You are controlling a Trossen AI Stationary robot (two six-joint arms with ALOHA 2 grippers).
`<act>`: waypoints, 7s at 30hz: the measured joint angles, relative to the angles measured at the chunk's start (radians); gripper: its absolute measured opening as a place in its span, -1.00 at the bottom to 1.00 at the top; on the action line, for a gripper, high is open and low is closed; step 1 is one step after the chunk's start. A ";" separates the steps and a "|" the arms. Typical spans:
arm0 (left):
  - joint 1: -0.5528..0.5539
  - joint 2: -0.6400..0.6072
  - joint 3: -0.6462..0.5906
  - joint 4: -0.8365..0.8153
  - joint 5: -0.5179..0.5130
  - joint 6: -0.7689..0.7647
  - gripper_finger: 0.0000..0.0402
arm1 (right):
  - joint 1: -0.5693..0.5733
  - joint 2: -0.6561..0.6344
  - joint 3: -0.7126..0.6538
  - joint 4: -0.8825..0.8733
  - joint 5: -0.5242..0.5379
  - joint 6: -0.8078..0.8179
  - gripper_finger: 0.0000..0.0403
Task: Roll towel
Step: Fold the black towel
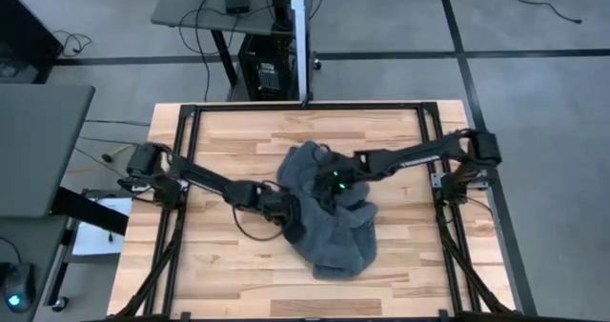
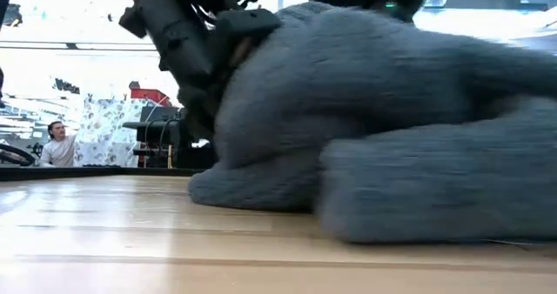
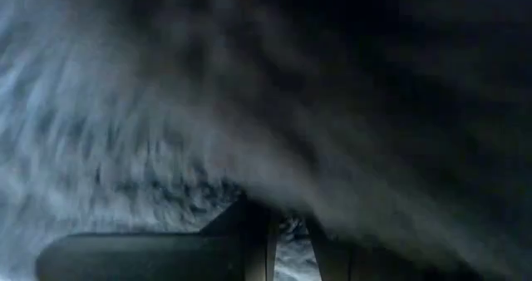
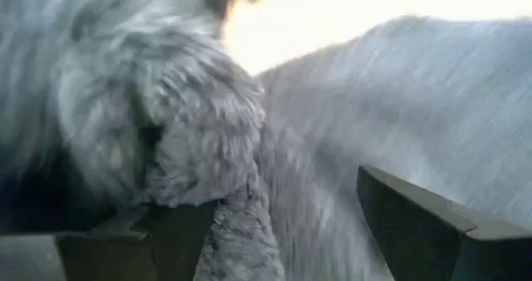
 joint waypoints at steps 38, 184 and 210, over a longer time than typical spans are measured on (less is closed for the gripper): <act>-0.018 -0.109 -0.139 -0.115 -0.168 -0.031 -0.80 | -0.080 -0.238 -0.421 -0.078 -0.076 0.205 0.42; 0.717 -0.356 0.856 -1.494 -0.353 1.050 -1.00 | -0.568 -0.440 0.447 -1.047 0.350 -0.592 -1.00; -0.221 -0.486 -0.054 -0.926 -0.118 -0.032 -1.00 | 0.613 -0.422 -0.190 -0.715 0.345 0.645 -0.98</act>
